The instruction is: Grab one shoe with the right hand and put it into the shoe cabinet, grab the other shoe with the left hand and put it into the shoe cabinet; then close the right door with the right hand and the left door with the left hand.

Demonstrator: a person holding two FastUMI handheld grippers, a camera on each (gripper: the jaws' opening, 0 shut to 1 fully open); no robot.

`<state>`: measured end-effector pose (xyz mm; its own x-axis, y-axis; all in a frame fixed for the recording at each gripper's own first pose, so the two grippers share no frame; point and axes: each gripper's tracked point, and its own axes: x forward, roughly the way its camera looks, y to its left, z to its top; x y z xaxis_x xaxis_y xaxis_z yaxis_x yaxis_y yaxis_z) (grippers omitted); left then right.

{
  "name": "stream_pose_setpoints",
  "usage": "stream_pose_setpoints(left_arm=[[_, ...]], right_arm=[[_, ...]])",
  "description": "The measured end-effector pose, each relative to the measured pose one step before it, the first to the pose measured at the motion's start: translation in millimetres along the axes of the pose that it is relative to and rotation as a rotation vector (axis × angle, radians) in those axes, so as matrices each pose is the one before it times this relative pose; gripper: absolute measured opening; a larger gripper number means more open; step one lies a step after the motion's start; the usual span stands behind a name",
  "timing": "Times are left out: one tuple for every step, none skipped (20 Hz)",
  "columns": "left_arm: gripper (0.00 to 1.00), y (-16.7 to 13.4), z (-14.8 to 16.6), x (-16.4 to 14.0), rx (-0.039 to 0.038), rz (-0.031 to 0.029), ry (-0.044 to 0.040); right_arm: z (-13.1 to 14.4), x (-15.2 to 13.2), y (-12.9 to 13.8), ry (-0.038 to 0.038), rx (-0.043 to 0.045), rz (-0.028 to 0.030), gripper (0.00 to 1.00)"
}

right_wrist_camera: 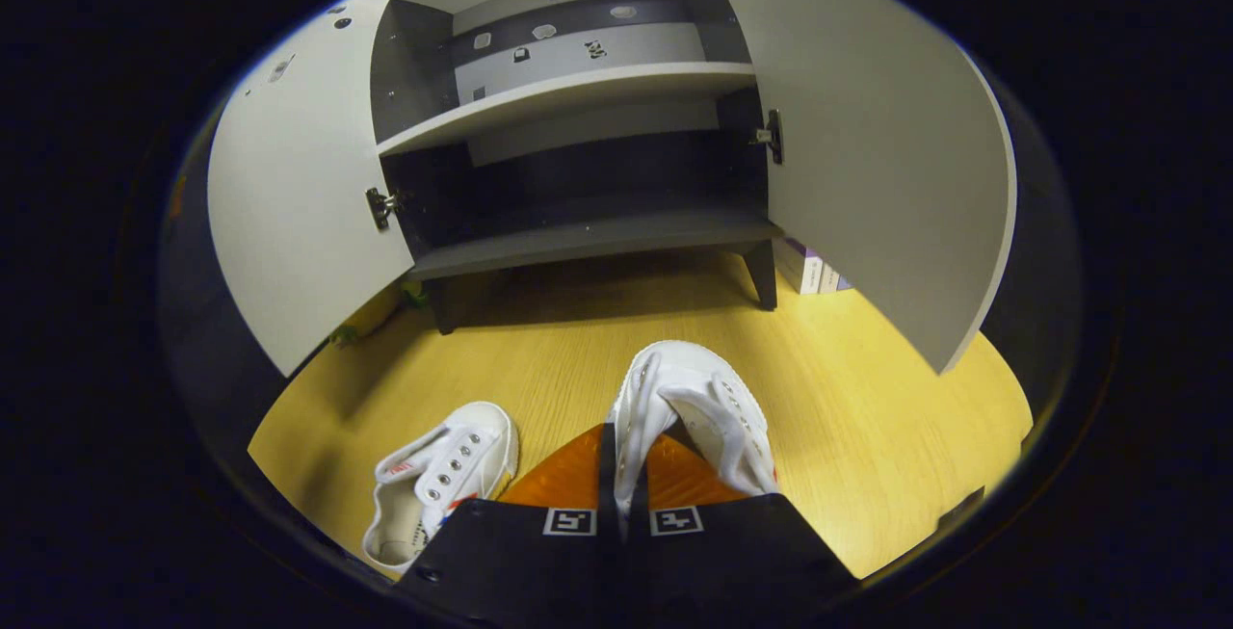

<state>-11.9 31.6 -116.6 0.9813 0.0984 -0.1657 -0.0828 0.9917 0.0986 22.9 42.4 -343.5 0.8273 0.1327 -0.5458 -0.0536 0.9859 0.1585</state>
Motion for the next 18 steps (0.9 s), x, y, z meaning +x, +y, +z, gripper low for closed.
stream_pose_setpoints(left_arm=[[0.96,-1.30,0.41,-0.21,-0.01072,-0.00484,0.00066],[0.96,-1.39,-0.56,-0.05,-0.00988,-0.00504,0.00309],[0.96,-1.82,0.41,-0.36,-0.01133,-0.00674,0.00158],[0.96,-1.00,1.12,-0.19,-0.00994,-0.00554,-0.00212],[0.96,-0.76,2.87,-0.10,-0.00837,-0.00319,-0.00640],[0.96,-0.43,1.99,0.10,-0.00462,-0.00324,-0.00591],[0.96,0.26,1.75,0.73,-0.00198,-0.00012,-0.00353],[0.96,1.00,0.98,1.21,-0.00025,0.00349,-0.00165],[0.96,1.18,1.03,0.93,0.00029,0.00509,-0.00157],[0.96,-0.06,0.71,1.31,-0.00100,0.00084,-0.00258],[0.96,0.08,1.38,1.13,0.00093,0.00021,-0.00224],[0.96,0.21,0.10,0.72,0.00328,0.00160,-0.00136],[0.96,0.21,1.01,0.95,0.00607,-0.00016,-0.00208],[0.96,-0.10,-0.35,0.45,0.00547,0.00097,-0.00067],[0.96,0.17,-0.68,0.02,0.00352,-0.00027,0.00062],[0.96,-0.55,0.27,1.07,-0.00048,-0.00149,-0.00101],[0.96,-0.15,0.17,0.68,-0.00276,-0.00295,0.00073],[0.96,-0.17,-0.84,1.26,-0.00296,-0.00163,0.00248]], right_arm=[[18.07,-6.40,2.74,-0.01158,-0.00360,0.00614,0.05],[21.06,-5.86,5.92,-0.01866,0.00215,0.01297,0.05],[20.41,-6.49,6.06,-0.01895,0.00401,0.01115,0.05],[23.29,-6.74,7.14,-0.02274,0.00157,0.00968,0.05],[19.61,-5.96,5.79,-0.01238,-0.00601,0.00897,0.05],[20.83,-4.07,7.36,-0.01243,-0.00810,0.01116,0.05],[22.67,-2.81,7.93,-0.02448,-0.00170,0.01504,0.05],[22.49,-0.14,8.61,-0.02017,-0.00014,0.01652,0.05],[19.27,1.64,5.23,-0.01595,0.00007,0.00883,0.05],[15.58,4.15,3.62,-0.00096,-0.00349,0.00410,0.05],[12.11,5.07,1.21,0.01050,-0.00346,0.00283,0.05],[12.40,9.07,1.83,0.00921,0.00288,0.00165,0.05],[13.58,8.59,0.99,-0.00399,0.00079,0.00068,0.05],[12.02,11.29,-0.49,-0.00054,-0.00962,-0.00378,0.05],[11.68,12.17,-1.68,-0.00501,-0.01438,-0.00858,0.05],[9.63,13.33,-2.60,0.00012,-0.01104,-0.00921,0.05],[9.22,12.37,-2.30,0.00812,-0.00828,-0.00567,0.05],[12.89,13.46,-2.41,-0.00907,-0.00004,-0.00692,0.05]])
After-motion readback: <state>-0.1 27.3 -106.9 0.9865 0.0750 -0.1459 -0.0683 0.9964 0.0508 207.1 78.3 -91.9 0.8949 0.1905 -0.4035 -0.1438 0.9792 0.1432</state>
